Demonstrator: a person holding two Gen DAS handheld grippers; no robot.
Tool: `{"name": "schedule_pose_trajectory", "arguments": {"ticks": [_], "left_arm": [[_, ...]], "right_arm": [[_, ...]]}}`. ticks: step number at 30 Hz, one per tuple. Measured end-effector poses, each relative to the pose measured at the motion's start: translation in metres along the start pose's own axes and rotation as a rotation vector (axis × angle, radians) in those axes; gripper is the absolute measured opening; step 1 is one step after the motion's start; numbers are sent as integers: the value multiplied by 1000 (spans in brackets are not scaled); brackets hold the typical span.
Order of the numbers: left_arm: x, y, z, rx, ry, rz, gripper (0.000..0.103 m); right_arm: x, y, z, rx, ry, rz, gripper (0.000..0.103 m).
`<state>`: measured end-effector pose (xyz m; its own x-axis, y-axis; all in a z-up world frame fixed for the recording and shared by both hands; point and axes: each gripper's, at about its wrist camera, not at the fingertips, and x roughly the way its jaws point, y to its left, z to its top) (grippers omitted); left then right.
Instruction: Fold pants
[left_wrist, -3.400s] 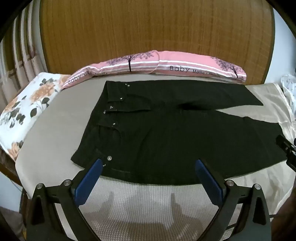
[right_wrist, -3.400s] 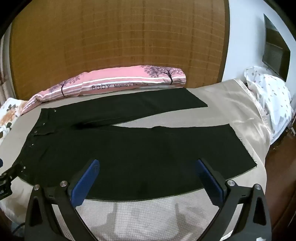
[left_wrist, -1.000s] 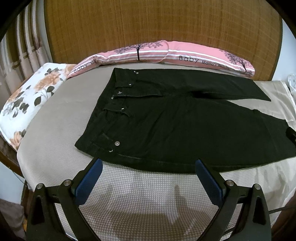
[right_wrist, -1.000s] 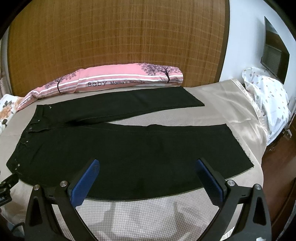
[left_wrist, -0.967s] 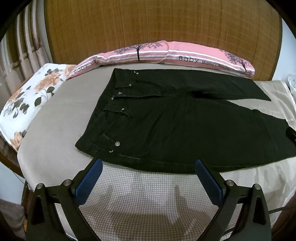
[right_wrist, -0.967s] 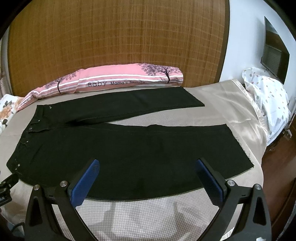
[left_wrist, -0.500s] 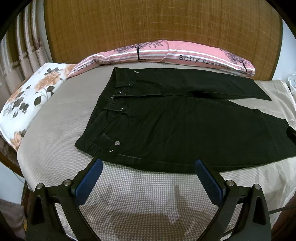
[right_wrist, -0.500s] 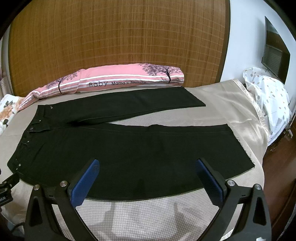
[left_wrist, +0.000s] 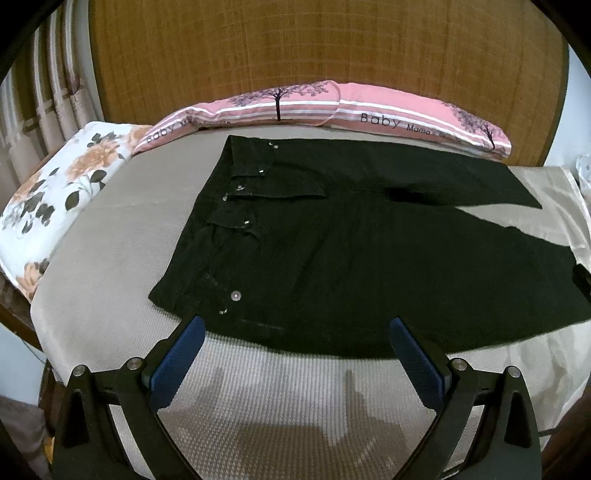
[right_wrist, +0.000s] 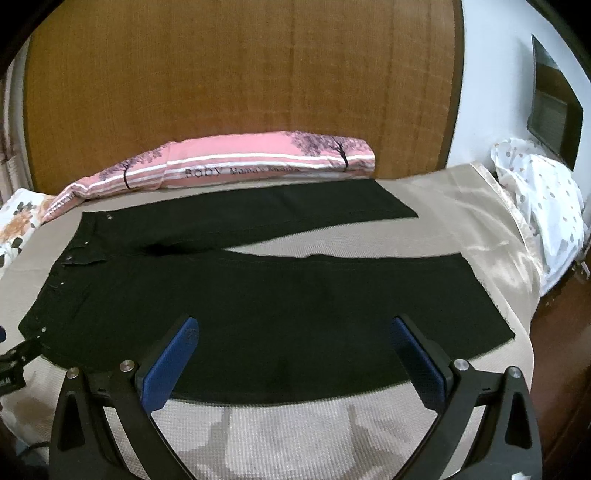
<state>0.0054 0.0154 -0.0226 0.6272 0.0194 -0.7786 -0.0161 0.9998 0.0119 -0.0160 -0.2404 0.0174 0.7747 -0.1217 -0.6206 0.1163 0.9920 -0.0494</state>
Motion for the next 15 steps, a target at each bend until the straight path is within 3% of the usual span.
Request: {"name": "schedule_pose_trajectory", "arguments": {"ticks": [3,8,15], "left_arm": [[3,7,11,-16,2,-15,99],[13,32,36,-75,14,-51,98],[49,86,94,-193,61,-134,72]], "right_arm": [[-3,2,1,7,-17,41,102],[6,4,5,8,24,31,102],[31,23,33,36,55,97,102]]}}
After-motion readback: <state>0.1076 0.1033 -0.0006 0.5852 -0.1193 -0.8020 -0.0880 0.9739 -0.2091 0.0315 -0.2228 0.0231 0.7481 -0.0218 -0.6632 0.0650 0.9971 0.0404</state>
